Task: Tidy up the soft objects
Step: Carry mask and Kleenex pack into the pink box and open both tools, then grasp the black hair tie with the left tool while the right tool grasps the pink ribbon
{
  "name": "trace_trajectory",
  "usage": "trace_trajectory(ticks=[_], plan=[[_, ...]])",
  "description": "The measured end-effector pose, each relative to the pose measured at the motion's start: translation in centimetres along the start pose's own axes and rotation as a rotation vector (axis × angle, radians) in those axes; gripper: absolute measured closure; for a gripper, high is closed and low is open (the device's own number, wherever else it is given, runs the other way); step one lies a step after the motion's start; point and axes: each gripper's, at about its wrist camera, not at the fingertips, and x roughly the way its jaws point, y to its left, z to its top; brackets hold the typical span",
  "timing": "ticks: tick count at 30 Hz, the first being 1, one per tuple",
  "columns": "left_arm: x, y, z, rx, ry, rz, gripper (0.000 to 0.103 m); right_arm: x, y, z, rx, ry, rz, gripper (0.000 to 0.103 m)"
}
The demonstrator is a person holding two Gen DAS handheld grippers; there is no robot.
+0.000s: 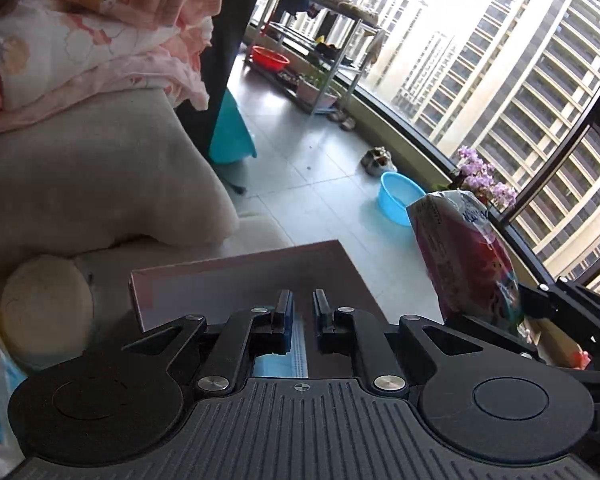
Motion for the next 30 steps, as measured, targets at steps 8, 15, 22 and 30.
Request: trace_trajectory(ticks=[8, 15, 22, 30], plan=[[-5.5, 2.4, 0.4, -0.005, -0.156, -0.04, 0.092, 3.4, 2.6, -1.3, 0.011, 0.164, 0.195, 0.052], [-12.4, 3.5, -5.3, 0.088, -0.23, 0.018, 0.091, 4.8, 3.4, -1.9, 0.081, 0.207, 0.169, 0.047], [-17.2, 7.1, -13.7, -0.015, -0.216, 0.08, 0.091, 2.0, 5.9, -2.8, -0.008, 0.141, 0.056, 0.047], [-19.2, 6.0, -23.5, 0.124, -0.113, 0.138, 0.091, -3.7, 12.1, -5.8, -0.115, -0.015, 0.107, 0.039]])
